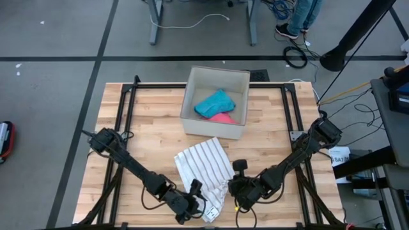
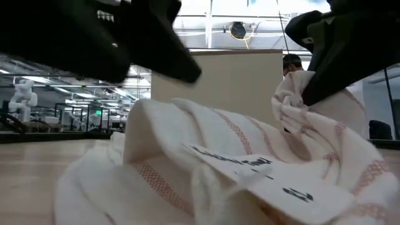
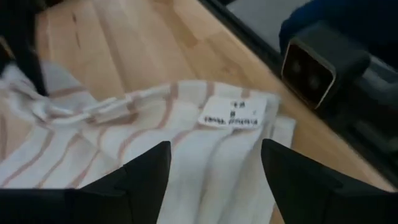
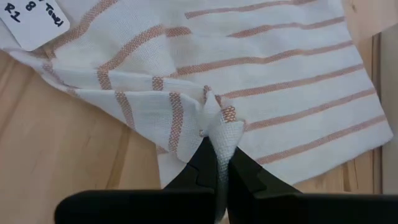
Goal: Fold towel
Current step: Fold the white towel
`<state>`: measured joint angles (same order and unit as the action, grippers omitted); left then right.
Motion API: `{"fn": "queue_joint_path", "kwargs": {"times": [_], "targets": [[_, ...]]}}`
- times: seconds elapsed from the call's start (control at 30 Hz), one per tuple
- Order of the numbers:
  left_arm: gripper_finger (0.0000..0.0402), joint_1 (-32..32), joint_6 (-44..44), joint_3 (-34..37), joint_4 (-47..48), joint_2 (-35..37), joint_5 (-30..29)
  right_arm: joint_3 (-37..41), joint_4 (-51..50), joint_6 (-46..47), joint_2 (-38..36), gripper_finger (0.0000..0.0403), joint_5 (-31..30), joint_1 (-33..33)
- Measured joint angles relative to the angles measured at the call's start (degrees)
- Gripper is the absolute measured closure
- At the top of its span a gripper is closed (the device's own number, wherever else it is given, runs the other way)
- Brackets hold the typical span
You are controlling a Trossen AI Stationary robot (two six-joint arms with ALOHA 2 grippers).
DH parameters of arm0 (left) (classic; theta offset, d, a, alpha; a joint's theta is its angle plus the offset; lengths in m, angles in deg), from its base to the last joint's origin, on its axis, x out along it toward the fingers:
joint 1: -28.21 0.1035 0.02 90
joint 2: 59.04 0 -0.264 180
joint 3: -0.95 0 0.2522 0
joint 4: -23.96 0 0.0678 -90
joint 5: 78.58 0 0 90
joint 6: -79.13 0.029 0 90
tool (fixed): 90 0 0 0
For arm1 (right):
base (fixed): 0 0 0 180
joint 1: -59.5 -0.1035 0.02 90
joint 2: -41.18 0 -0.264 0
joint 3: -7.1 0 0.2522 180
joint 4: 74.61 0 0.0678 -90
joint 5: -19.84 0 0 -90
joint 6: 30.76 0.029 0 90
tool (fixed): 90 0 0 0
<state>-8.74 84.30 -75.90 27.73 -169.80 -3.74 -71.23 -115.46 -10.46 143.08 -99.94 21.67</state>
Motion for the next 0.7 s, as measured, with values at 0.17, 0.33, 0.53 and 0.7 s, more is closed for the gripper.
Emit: {"fn": "queue_joint_path", "kwargs": {"times": [0.17, 0.33, 0.53, 0.7], "targets": [[0.013, -0.19, 4.04, 0.0, -2.44, -2.87, 0.73, 0.0, 0.07, -0.04, 0.0, 0.0402, 0.11, 0.33], [0.0129, -1.01, 8.15, 0.0, -6.88, -5.04, 3.7, 0.0, 0.43, -0.01, 0.0, 0.0402, 0.11, 0.63], [0.0128, -0.71, 8.14, 0.0, -6.35, -6.77, 4.59, 0.0, 0.83, 0.04, 0.0, 0.0402, 0.13, 1.03], [0.0129, -0.15, 7.48, -0.19, -7.25, -9.2, 4.6, 0.0, 1.15, 0.43, 0.0, 0.0402, 0.11, 1.14]]}}
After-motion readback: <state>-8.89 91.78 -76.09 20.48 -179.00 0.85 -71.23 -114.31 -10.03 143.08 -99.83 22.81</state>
